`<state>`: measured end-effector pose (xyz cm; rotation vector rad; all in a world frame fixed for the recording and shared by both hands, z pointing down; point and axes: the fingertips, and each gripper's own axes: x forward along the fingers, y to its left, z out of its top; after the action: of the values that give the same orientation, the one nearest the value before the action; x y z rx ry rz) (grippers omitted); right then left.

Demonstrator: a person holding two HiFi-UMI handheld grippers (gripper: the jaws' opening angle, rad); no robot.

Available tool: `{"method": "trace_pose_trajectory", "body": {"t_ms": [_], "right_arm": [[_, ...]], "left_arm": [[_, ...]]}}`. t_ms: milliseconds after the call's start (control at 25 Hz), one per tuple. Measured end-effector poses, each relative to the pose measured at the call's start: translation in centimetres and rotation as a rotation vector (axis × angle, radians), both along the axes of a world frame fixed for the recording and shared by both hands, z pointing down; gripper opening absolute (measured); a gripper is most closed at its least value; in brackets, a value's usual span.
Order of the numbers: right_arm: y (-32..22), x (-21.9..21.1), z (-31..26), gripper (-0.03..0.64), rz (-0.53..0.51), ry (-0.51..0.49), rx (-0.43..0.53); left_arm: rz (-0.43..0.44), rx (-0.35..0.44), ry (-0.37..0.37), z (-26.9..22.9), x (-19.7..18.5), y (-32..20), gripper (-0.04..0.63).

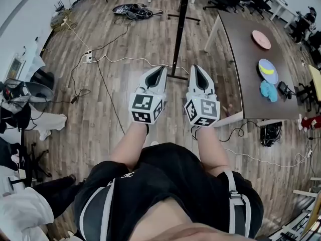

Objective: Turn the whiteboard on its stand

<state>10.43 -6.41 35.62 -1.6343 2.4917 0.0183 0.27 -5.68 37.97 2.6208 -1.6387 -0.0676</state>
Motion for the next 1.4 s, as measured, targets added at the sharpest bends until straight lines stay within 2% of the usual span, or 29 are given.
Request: {"method": "trace_pose_trajectory", "body": {"t_ms": [480,880,1160,1400], "right_arm": [[0.1,-4.3,1.6,0.000,0.050,0.026,-0.022],[-3.7,-5.2,2.2,0.000,0.066,0.008,-0.041],[-9.3,-5.8,2.9,0.000,0.071,-0.010,-0.034],[-16.7,-4.9,3.6,0.000,0.077,-0.021,-0.037]], "left_arm": [[0.036,-0.021,0.021,1.8,-4.5,-0.5,0.009],[0.037,-0.029,0.019,2.6,-6.3,-3.2,0.009],[0.028,-0.024,-0.002,3.4,-7.1,-8.3,0.009],[0.024,-0.034,-0.012,3.8,-6.4,-15.6,0.009]]}}
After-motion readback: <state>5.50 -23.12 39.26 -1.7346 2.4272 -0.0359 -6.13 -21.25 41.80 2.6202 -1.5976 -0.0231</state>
